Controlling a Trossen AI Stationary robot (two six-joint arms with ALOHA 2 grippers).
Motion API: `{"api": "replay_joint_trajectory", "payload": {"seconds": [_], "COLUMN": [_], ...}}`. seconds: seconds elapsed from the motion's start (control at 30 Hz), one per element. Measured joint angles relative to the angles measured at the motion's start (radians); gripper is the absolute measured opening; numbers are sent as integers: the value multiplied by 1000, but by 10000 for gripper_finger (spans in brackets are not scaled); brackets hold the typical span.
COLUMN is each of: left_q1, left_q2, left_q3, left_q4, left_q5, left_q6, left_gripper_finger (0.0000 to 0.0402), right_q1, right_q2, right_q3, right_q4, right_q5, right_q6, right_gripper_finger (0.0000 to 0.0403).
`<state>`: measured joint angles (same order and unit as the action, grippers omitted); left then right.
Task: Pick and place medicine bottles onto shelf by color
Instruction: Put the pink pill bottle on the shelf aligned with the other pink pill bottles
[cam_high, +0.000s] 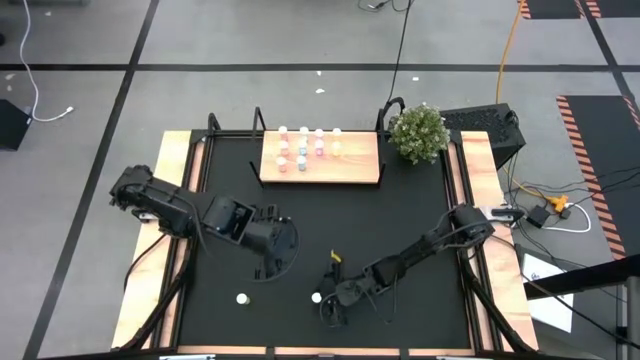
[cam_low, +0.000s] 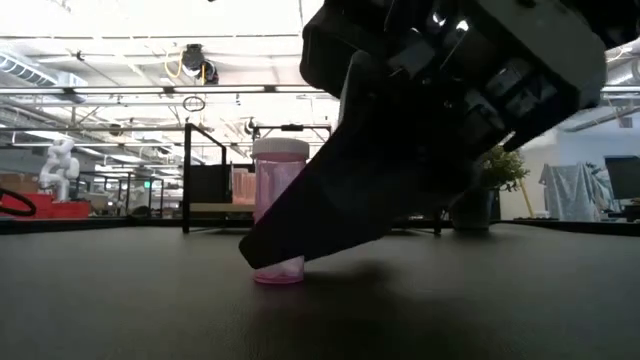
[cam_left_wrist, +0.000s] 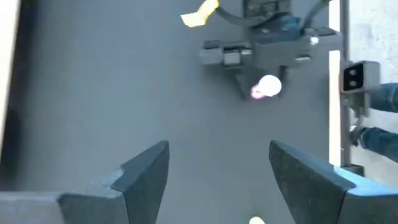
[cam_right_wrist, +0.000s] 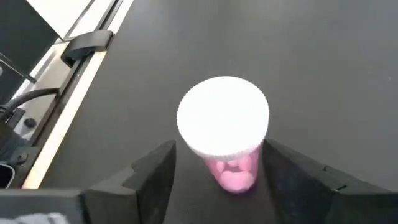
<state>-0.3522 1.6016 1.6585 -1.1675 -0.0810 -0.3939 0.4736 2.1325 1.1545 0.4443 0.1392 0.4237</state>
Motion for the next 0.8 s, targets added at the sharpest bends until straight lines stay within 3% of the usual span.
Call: {"api": "replay_joint_trajectory", "payload": {"seconds": [0.27,0.43,0.6,0.8], "left_q1": [-82,-89,-83,-53], "left_q2": [0,1,25,66], "left_q3": [0,-1,-8,-55], "left_q4": [27,96,194,297], "left_q5": [-78,-102,-103,-90], "left_q6": [-35,-50,-90,-52], "left_gripper_finger": [273,273,273,273], "right_q1": [14,15,16,3], "right_q2": [9,-2,-78,-264], "right_q3": [0,-1,-5,-4], "right_q4": [-20,-32,-117,-412], "right_q5": [55,80,139,175], "right_q6": [-24,42,92,228], "right_gripper_finger": [136,84,89,118]}}
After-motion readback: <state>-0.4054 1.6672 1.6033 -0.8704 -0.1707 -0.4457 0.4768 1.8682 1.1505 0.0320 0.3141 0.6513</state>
